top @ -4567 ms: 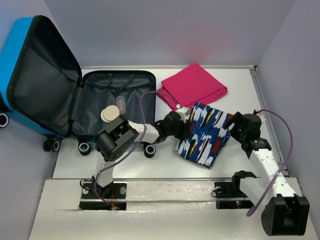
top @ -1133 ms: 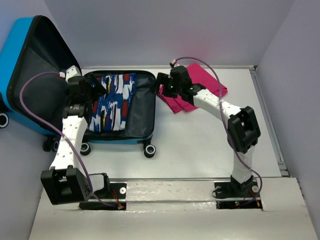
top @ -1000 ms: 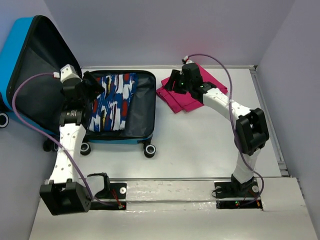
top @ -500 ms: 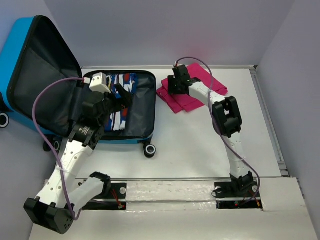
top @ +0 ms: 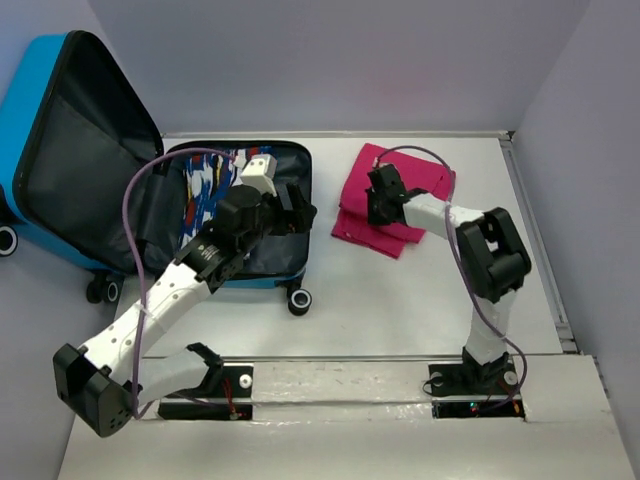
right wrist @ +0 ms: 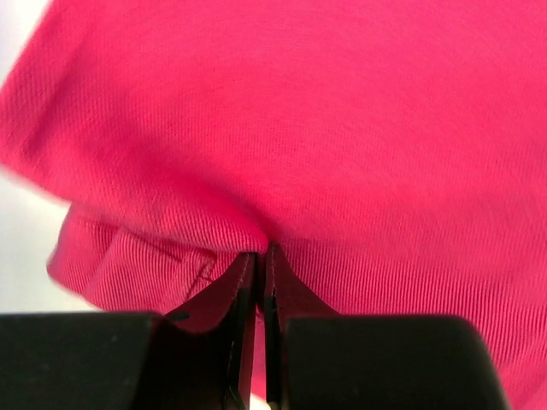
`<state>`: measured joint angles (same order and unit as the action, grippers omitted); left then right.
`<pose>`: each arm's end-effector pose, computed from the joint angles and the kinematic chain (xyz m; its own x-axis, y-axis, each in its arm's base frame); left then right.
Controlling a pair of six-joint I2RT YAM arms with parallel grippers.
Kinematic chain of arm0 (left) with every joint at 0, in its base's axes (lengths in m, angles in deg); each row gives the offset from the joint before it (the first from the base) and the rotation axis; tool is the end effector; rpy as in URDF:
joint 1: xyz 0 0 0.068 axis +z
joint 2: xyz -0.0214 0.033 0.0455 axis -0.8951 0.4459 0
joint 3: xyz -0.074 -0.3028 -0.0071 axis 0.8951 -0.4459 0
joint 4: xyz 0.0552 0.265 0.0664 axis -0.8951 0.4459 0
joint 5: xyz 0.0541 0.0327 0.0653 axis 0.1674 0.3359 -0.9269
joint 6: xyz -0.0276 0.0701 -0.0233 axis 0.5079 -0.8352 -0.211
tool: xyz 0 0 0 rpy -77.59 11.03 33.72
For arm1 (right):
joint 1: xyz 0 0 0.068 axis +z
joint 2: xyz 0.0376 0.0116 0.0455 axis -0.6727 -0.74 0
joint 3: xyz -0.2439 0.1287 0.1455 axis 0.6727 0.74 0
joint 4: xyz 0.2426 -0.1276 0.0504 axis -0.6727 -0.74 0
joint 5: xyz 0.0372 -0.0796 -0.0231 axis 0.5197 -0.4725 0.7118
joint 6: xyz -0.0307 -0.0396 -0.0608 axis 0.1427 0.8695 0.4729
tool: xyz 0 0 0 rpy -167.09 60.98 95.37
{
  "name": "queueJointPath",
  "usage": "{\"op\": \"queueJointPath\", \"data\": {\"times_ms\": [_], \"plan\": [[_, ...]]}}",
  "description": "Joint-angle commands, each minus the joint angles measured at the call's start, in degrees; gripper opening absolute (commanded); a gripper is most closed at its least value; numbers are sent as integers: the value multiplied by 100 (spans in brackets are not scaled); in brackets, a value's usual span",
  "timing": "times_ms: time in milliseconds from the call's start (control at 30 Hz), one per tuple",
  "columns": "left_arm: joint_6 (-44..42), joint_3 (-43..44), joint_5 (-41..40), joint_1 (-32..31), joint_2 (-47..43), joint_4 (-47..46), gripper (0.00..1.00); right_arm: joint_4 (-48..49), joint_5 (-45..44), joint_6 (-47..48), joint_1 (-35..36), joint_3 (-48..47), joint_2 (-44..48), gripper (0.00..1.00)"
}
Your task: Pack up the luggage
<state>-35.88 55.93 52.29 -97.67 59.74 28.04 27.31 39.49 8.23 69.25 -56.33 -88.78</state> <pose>0.2223 -0.1457 0.3972 -0.3386 -0.2670 -0.9022 0.4071 0.8229 -0.3963 0.4515 0.2190 0.1762 -0.7662 0.0047 -0.6426 -0.1013 0.9866 0.1280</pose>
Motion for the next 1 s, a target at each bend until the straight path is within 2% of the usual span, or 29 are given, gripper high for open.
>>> {"op": "queueJointPath", "data": {"times_ms": [0,67,133,167,200,233,300,367,433,467,500,600,700,800,900,967], "plan": [[11,413,-159,-504,461,-432,99,-191,-87,157,-26,1398,1354,8],[47,562,-194,-794,786,-494,99,-209,-78,105,-26,2128,2081,12],[47,782,-220,-1109,1050,-476,99,-218,18,-9,-26,2744,2549,24],[21,878,-229,-1207,1191,-459,99,-192,62,-62,-26,2920,2778,35],[-6,975,-238,-1269,1531,-389,99,-183,124,-132,-87,3078,3198,60],[-6,1176,-238,-1330,1709,-345,99,-174,220,-168,-166,3306,3428,71],[-15,1388,-186,-1427,2234,-283,99,-157,378,-255,-289,3483,4164,83],[-41,1756,-308,-1471,2579,-283,99,-139,763,-309,-728,3632,4641,85],[-128,2342,-570,-1472,3176,-126,99,-139,985,-379,-1271,3686,5124,92],[-172,2555,-624,-1472,3596,-81,99,-147,968,-414,-1440,3756,5214,98],[-208,2766,-720,-1472,3818,-28,99,-148,977,-475,-1607,3809,5267,100],[-234,3698,-932,-1375,4773,270,99,-78,1029,-747,-2266,4037,5250,100],[-182,4559,-845,-1130,5635,665,99,457,1817,-906,-2881,4494,5083,100],[-208,5332,-941,-936,6261,946,99,668,2144,-950,-2883,4661,4864,100],[-138,5572,-582,-752,6657,1071,99,854,2356,-1073,-2883,4854,4793,100],[-181,5782,-686,-733,6816,1149,99,1056,2487,-1161,-2883,5004,4723,100]]}}
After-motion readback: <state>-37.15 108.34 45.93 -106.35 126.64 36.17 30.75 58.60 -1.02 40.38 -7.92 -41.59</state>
